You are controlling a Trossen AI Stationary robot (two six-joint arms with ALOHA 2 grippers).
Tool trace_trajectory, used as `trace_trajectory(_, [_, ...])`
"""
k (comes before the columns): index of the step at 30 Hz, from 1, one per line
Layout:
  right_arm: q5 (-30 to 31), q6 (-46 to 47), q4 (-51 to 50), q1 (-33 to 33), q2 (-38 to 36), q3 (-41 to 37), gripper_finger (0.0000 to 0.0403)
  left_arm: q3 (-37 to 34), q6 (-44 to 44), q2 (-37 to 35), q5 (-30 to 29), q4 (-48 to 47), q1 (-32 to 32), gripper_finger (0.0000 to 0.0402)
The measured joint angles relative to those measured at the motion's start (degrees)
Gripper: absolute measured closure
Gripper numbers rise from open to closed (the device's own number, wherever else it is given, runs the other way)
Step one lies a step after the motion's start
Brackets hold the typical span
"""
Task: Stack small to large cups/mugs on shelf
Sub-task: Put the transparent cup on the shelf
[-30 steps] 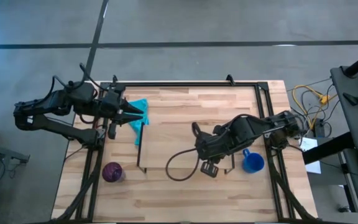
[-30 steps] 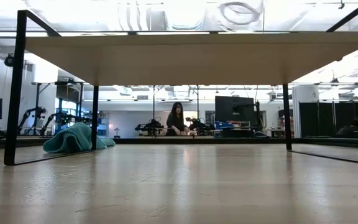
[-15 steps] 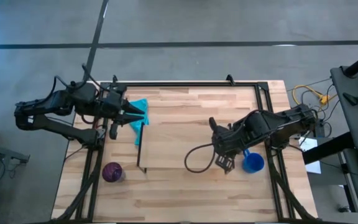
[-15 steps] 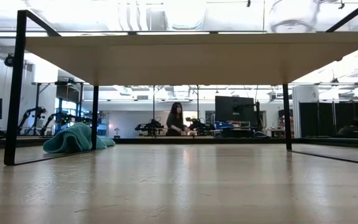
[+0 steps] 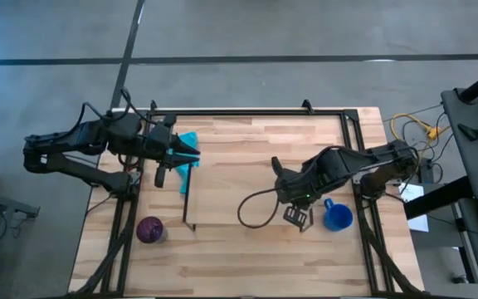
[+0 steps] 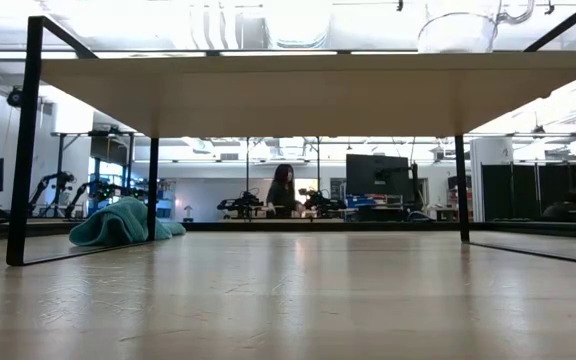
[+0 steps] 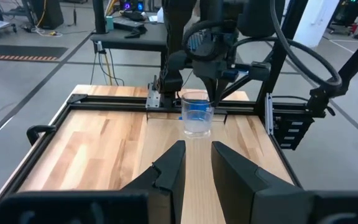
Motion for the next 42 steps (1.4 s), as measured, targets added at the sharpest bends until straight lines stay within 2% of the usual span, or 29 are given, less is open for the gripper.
trace_trajectory(24, [-0.03, -0.28, 3.34, -0.83, 0.93, -0.24, 0.0394, 0.02, 0.11, -0.1, 0.0, -0.09, 0.01, 0.0338])
trace_trajectory(36, [-0.72, -2.29, 3.41, -0.83, 4.35, -0.19, 0.0394, 0.02, 0.04, -0.14, 0.0, -0.31, 0.01, 0.0338])
trace_trajectory(42, [-3.27, -2.33, 3.52, -0.83, 4.51, -0.17, 0.0384, 0.02, 0.02, -0.3, 0.0, -0.27, 0.01, 0.0338])
